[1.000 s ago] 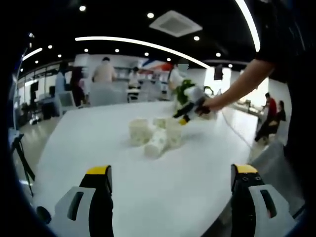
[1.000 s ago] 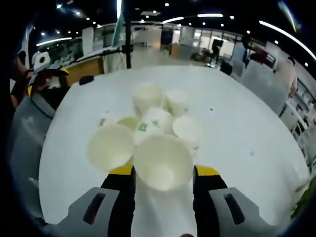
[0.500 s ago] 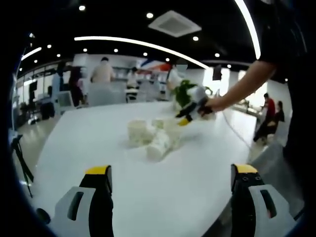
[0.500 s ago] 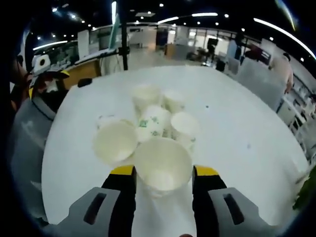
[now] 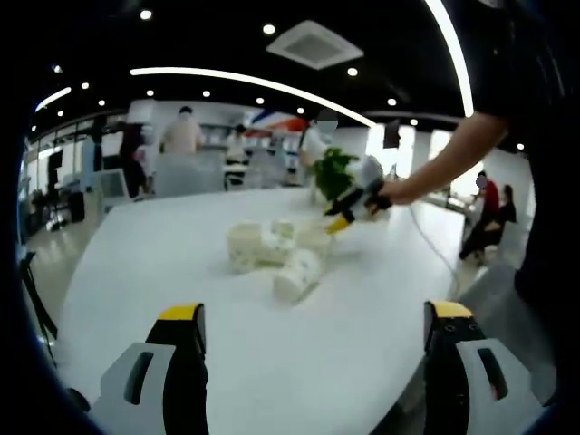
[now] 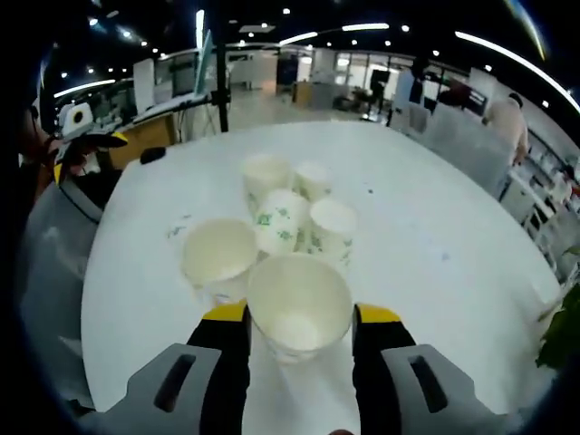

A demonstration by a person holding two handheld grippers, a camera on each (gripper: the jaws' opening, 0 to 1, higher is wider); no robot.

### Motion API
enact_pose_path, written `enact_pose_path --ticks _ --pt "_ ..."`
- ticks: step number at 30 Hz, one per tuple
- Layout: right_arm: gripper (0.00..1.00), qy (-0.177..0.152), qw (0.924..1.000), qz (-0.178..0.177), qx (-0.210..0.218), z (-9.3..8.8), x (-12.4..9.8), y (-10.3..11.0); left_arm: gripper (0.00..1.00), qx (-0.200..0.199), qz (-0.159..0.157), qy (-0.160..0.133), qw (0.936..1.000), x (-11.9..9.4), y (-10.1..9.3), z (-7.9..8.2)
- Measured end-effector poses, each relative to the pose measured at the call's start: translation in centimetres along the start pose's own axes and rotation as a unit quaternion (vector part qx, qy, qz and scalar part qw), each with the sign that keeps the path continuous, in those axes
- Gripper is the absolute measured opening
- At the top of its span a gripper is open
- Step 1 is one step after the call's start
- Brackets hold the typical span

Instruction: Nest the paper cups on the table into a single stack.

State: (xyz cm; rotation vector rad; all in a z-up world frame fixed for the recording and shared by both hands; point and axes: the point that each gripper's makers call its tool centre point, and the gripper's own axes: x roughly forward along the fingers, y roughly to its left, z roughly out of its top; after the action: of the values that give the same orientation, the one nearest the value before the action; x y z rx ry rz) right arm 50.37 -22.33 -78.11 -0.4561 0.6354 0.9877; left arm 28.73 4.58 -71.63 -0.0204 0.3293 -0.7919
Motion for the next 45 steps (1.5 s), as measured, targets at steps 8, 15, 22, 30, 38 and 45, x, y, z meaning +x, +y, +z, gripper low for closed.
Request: enact_pose_path --ticks 8,15,22,30,38,45 --pt "0.41 0.001 1.0 -0.006 0.004 -0.6 -1.0 0.7 0.98 0.001 -0.009 -0.001 1.0 0.1 -0.6 -0.2" --pt "0.41 -0.001 0.9999 -0.011 0.009 -0.8 -1.5 0.8 0.98 0.0 -0.012 0.003 0.9999 0.0 -0.8 -0.5" --pt "0.41 -0.002 0.9998 -0.016 0.011 -0.9 -2.0 0.9 0.98 -0.002 -0.019 0.004 0.9998 0.1 -1.1 -0.5" --pt "0.41 -0.002 0.9997 -0.02 0.013 -0.9 -2.2 1.2 0.98 -0.001 -0.023 0.003 0.9997 0.2 -0.9 -0.5" --pt "0.41 -0.006 0.9995 -0.025 0.017 -0.6 -2.7 1.3 0.98 -0.003 -0.026 0.001 0.9997 0.4 -0.7 -0.4" --pt "0.41 -0.016 0.9991 -0.032 0.023 -0.5 -3.5 2.2 0.98 -0.003 -0.026 0.003 0.9996 0.4 -0.7 -0.5"
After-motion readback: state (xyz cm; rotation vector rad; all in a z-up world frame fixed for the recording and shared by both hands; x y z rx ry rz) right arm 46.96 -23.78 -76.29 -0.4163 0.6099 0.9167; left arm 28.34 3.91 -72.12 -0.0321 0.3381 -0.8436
